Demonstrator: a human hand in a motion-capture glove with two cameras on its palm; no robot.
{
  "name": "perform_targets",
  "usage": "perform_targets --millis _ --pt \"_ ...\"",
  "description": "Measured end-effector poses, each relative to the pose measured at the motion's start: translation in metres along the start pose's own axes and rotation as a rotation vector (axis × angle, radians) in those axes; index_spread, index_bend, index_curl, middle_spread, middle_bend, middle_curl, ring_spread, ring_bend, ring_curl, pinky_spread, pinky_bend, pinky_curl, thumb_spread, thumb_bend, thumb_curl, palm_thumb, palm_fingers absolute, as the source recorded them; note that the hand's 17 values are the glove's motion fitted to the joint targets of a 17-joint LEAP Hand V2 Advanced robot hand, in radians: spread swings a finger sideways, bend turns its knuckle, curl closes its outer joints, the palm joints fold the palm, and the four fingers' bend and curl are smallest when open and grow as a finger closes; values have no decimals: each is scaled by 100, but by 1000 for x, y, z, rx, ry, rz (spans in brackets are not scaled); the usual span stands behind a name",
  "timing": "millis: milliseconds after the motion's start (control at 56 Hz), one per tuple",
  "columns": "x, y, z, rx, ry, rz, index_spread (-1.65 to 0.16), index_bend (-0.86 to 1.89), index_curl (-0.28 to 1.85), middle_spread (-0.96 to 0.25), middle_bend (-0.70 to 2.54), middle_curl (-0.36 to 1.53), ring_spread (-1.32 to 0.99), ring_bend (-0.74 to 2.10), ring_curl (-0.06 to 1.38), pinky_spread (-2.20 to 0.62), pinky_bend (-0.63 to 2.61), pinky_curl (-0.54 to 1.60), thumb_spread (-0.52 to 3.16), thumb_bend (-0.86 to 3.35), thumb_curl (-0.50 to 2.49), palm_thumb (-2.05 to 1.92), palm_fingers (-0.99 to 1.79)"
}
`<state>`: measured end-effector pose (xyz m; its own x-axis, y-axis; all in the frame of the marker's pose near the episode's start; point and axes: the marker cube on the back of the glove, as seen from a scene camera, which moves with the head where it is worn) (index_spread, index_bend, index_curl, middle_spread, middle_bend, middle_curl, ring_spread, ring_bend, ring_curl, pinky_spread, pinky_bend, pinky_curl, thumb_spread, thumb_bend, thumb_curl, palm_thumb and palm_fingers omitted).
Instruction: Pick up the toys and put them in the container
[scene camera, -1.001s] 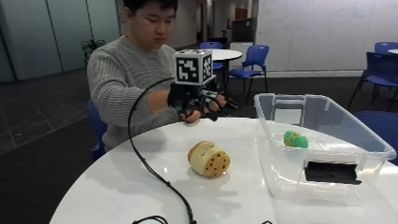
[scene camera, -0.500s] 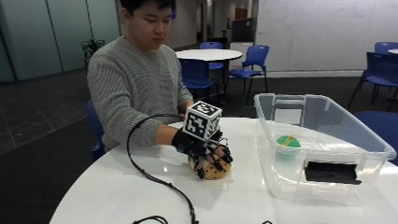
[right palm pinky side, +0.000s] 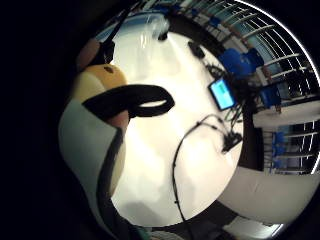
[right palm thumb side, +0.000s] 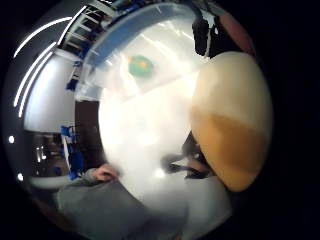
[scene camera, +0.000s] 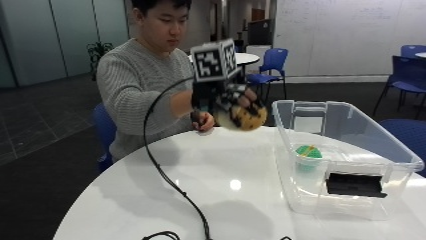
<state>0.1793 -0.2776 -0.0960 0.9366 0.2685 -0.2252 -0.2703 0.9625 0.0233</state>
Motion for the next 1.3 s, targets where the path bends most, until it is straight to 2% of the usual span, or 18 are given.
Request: perform_targets --millis 125,232,322,465,572,661,768,822,947,1036,1144,1304 --pt "-3 -33 -75 58 -24 -36 -41 17 47 -25 27 39 -35 75 37 -26 118 36 141 16 51 49 43" --pt "-5 -54 -88 50 2 -19 -41 17 48 -26 26 40 -35 74 37 -26 118 36 140 14 53 48 41" --pt "-11 -73 -80 13 -46 11 -42 17 49 -26 25 40 -36 73 37 -25 118 36 140 12 54 47 40" --pt "-40 -121 -60 -37 -154 -37 -42 17 50 -27 24 42 -36 72 37 -25 118 36 140 10 56 46 37" --pt "-61 -176 -38 -39 -161 44 -42 16 50 -27 21 42 -35 71 37 -24 120 36 141 8 56 43 35" --pt "-78 -213 -13 -63 -64 77 -41 17 50 -27 19 42 -35 70 37 -24 121 36 141 5 55 39 32" --pt "-86 -241 20 -127 205 -23 -41 18 50 -27 18 42 -34 67 37 -23 122 36 144 3 53 35 26" --pt "-96 -252 28 -134 178 54 -41 18 50 -27 17 42 -34 66 36 -22 123 36 144 2 53 33 24" --pt "-99 -259 45 -157 187 45 -41 18 49 -26 17 41 -33 65 36 -21 125 36 146 0 51 31 22" --pt "-97 -255 51 -198 145 8 -39 11 47 -23 14 39 -28 60 37 -15 133 39 143 -3 48 26 -1" --pt "-75 -249 58 -219 259 60 -37 8 40 -19 14 36 -20 49 33 -6 139 39 136 -5 42 14 -20" --pt "-83 -227 48 -208 29 -3 -35 10 33 -16 13 33 -13 39 30 1 132 37 128 -4 37 4 -22"
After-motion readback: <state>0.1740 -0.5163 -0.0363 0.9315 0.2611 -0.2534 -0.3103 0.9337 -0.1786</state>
